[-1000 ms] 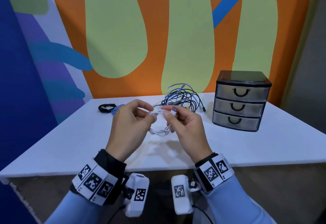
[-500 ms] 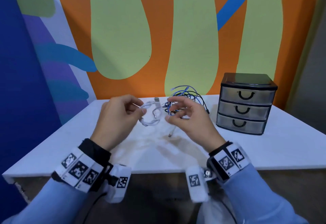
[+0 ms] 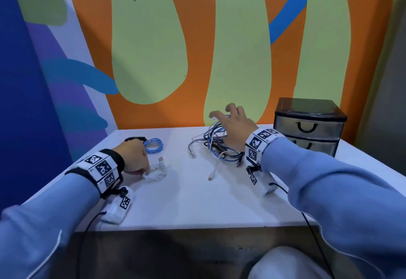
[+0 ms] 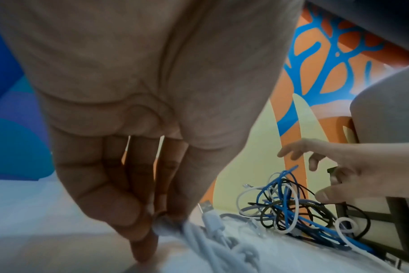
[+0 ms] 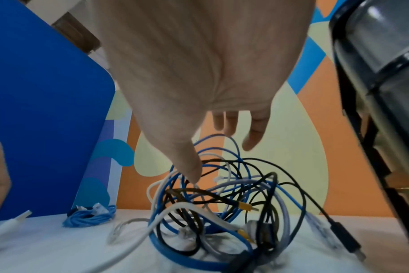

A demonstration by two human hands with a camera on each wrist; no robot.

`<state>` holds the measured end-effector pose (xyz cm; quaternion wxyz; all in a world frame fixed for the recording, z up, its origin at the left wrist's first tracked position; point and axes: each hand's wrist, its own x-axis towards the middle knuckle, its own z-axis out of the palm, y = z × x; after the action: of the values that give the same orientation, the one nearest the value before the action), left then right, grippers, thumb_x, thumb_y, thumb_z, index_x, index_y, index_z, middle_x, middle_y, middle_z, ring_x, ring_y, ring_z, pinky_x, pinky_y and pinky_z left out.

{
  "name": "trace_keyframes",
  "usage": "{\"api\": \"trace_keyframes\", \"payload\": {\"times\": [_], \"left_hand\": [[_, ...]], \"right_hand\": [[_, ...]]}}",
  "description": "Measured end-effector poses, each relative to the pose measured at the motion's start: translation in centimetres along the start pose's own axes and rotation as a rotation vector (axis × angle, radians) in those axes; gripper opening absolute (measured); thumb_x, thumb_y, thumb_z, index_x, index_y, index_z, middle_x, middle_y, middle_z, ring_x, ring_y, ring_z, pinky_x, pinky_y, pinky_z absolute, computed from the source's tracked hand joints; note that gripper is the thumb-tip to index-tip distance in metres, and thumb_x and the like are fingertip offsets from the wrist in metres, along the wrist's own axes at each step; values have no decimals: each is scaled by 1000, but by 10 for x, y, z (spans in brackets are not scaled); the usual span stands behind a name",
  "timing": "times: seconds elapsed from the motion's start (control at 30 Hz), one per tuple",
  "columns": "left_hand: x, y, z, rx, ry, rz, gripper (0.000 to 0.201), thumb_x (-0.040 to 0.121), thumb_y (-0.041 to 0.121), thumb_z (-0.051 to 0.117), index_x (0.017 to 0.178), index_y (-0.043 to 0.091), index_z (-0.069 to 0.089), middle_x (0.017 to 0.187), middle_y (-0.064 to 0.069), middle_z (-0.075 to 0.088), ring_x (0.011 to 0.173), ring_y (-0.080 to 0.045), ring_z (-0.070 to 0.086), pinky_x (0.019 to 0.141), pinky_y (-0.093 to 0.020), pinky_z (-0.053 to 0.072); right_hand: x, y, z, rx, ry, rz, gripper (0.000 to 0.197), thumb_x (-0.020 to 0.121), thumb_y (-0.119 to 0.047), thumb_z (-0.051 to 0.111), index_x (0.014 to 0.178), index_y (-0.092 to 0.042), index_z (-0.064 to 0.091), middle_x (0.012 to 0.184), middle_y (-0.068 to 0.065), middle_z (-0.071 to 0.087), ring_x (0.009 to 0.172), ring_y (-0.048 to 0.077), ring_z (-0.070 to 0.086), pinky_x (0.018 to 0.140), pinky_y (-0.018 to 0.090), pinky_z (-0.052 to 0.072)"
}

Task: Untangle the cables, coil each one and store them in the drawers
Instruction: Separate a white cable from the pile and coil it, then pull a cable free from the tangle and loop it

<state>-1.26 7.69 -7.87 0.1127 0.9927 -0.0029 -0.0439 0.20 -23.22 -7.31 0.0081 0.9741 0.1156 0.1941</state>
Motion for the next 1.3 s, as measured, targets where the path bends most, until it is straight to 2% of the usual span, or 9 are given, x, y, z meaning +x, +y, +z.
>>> {"api": "trace_keyframes", "payload": {"times": [0.13, 0.23, 0.37, 0.6, 0.8, 0.9, 1.0, 1.17, 1.3], "left_hand": [[1, 6, -3, 54, 96, 31, 9, 80, 25, 81, 85, 17, 81, 89, -3, 78, 85, -23, 72, 80, -39, 63], [-7, 20, -5, 2, 261, 152, 7, 87, 30, 80, 90, 25, 79, 94, 6, 71, 92, -21, 68, 83, -36, 57], [-22, 48, -2, -150, 318, 329, 16, 94, 37, 76, 108, 29, 73, 101, 9, 68, 95, -16, 65, 86, -40, 57], [-20, 91, 16, -203, 247, 441, 35, 88, 52, 80, 113, 27, 74, 109, 9, 69, 102, -16, 65, 88, -35, 53], [-26, 105, 20, -218, 260, 489, 11, 100, 24, 70, 89, 23, 66, 88, 4, 72, 89, -22, 67, 84, -45, 57], [-35, 110, 10, -331, 372, 509, 13, 105, 25, 60, 93, 24, 59, 79, 3, 73, 80, -24, 68, 76, -44, 56], [-47, 120, -5, -482, 479, 519, 10, 108, 28, 53, 99, 23, 54, 75, -5, 69, 75, -30, 64, 67, -45, 49], [-73, 134, -27, -612, 677, 591, 8, 110, 27, 50, 106, 20, 51, 68, 1, 54, 65, -20, 49, 58, -39, 30], [-80, 137, -30, -663, 847, 590, 10, 110, 27, 50, 110, 18, 51, 66, 4, 54, 64, -19, 49, 60, -42, 26]], "right_hand": [[10, -6, 1, -55, -61, 17, 51, 93, -20, 65, 138, -39, 52, 148, 4, 35, 139, 30, 27, 95, 46, 42], [9, -6, 3, 6, -26, 10, 19, 93, -20, 66, 106, -33, 61, 117, -3, 55, 125, 26, 39, 86, 42, 37], [-2, -7, -4, 104, 19, -45, 12, 89, -23, 73, 93, -31, 66, 95, -9, 53, 102, 21, 50, 78, 36, 41], [-37, -14, -20, 310, 68, -89, 19, 77, -25, 83, 76, -29, 65, 86, -8, 58, 79, 15, 55, 64, 34, 45], [-63, -8, -29, 362, -52, -79, 19, 74, -39, 81, 75, -30, 64, 93, -13, 55, 87, 13, 56, 72, 35, 48], [-70, -7, -31, 437, -76, -31, 58, 76, -72, 67, 64, -15, 60, 86, -4, 58, 77, 17, 58, 69, 37, 48], [-68, -9, -29, 331, -50, 18, 64, 88, -65, 64, 54, -12, 50, 86, 8, 67, 72, 25, 62, 62, 36, 48], [-72, -13, -37, 281, -43, 79, 19, 86, -36, 74, 84, -23, 61, 95, -2, 63, 85, 25, 61, 62, 34, 41], [-73, -17, -39, 278, 4, 76, 24, 92, -21, 69, 108, -25, 52, 118, -1, 49, 87, 29, 56, 67, 39, 41]]}}
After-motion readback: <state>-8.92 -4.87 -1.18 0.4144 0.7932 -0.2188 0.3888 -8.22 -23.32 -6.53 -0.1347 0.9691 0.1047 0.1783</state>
